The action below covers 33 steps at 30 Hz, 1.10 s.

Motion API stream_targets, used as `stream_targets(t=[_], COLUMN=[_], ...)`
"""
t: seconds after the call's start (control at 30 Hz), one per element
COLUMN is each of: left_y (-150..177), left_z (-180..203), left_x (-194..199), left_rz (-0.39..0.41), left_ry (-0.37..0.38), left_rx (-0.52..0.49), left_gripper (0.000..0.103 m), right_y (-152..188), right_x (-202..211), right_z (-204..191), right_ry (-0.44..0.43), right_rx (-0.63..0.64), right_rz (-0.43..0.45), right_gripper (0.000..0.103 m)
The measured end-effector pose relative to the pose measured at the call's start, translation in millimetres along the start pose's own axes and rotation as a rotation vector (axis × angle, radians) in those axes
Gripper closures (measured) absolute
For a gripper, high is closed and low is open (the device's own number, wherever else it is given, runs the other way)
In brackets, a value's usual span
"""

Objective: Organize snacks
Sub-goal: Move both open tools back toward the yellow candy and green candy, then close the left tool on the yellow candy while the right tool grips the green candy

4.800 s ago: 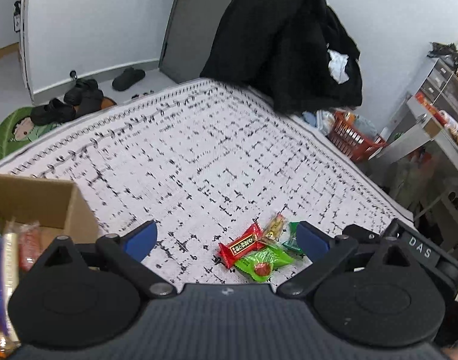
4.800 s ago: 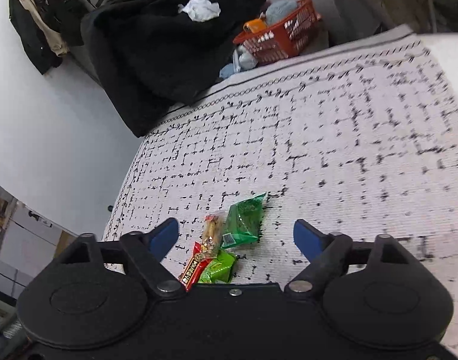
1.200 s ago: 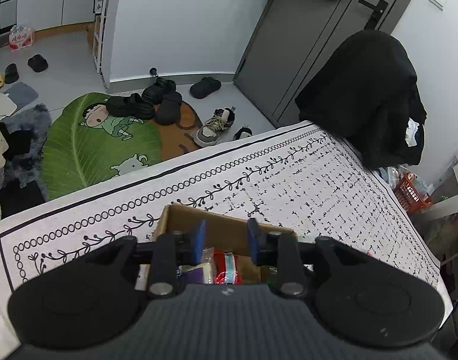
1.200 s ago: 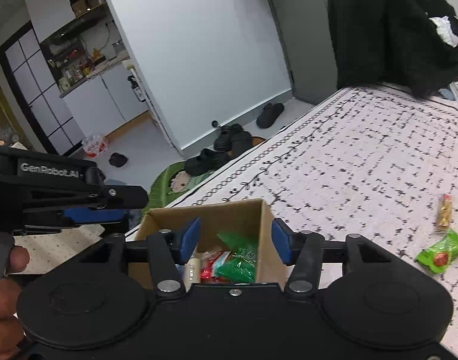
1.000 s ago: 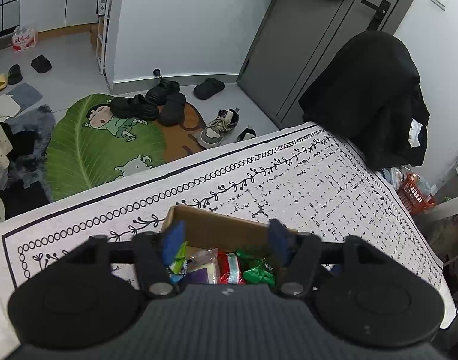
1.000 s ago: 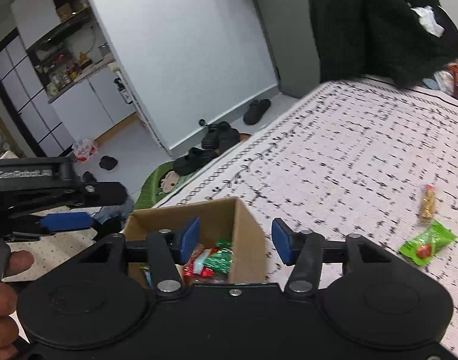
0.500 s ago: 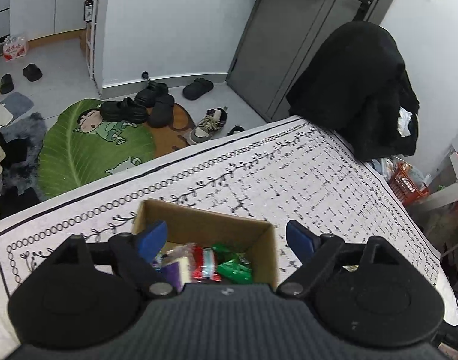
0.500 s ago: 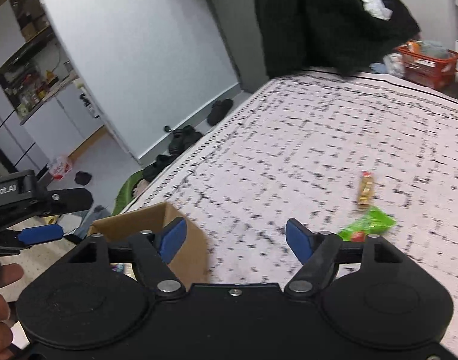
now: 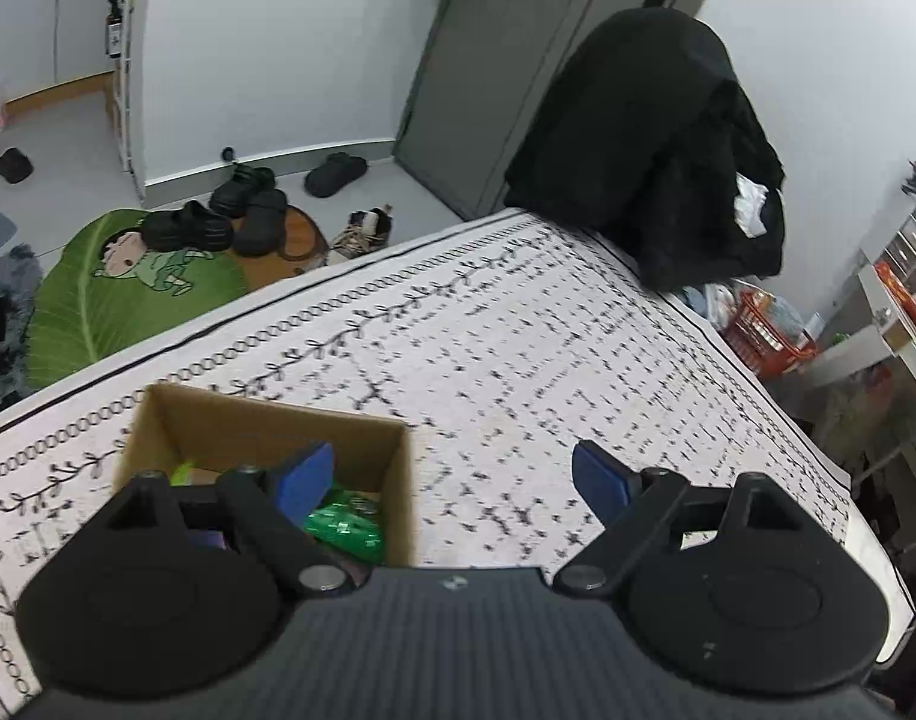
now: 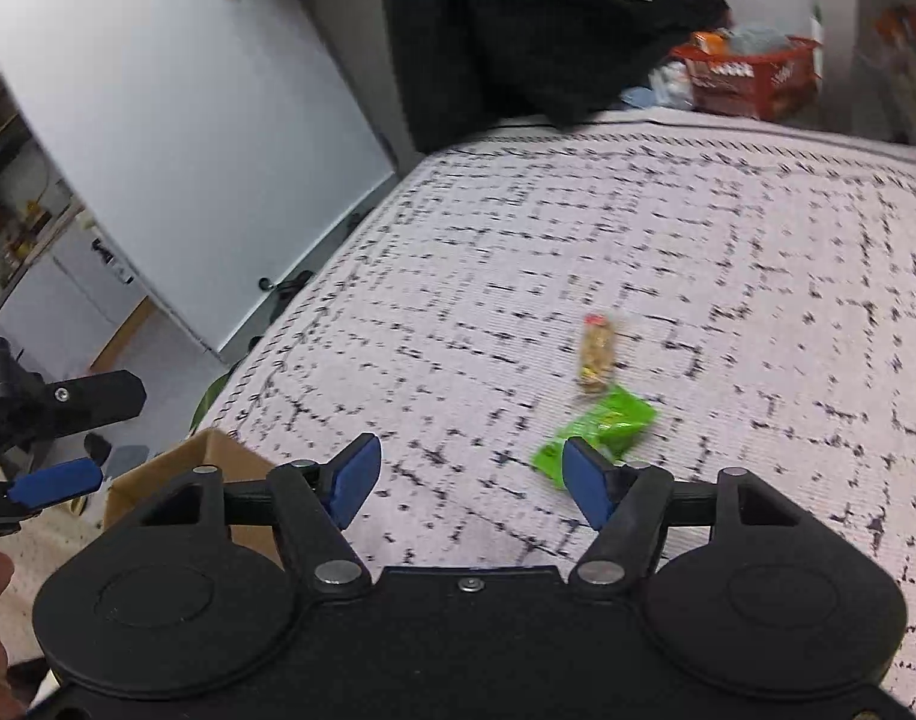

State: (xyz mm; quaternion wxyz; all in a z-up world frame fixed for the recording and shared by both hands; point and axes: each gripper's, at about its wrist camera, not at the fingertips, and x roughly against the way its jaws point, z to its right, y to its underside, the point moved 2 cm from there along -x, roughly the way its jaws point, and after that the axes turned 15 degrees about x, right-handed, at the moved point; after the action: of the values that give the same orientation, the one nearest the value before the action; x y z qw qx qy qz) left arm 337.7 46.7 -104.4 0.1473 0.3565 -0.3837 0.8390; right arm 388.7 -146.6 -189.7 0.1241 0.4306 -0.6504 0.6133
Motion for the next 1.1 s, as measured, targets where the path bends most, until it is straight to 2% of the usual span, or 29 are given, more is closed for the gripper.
stream_targets(t=[0.4, 0.9, 0.93, 1.0, 1.1], left_y=[23.6, 43.2, 43.9, 45.7, 48.3], left_z=[39.7, 64.7, 66.0, 68.8, 73.1], left_x=[-34.4, -90.1, -93.9, -102.5, -113.8], left_rz=[-0.044, -0.112, -0.116, -0.126, -0.140], left_ry=[0.041, 0.054, 0.055, 0.057, 0.060], left_rx=[-0.044, -0.063, -0.065, -0.067, -0.069], left_gripper=[0.017, 0.020, 0.020, 0.021, 0.022], right_y=[17.4, 21.4, 20.9, 18.7, 16.7], right_x=[-24.0, -56.1, -58.5, -64.1, -68.0], right_z=[40.7, 65.5, 65.7, 65.2, 69.0], right_ry=[-0.008, 0.018, 0.020, 0.029, 0.030], right_rx=[-0.152, -0.247, -0.244, -0.226, -0.241], right_rz=[-0.060, -0.081, -0.078, -0.080, -0.073], right_gripper=[0.057, 0.061, 0.064, 0.076, 0.079])
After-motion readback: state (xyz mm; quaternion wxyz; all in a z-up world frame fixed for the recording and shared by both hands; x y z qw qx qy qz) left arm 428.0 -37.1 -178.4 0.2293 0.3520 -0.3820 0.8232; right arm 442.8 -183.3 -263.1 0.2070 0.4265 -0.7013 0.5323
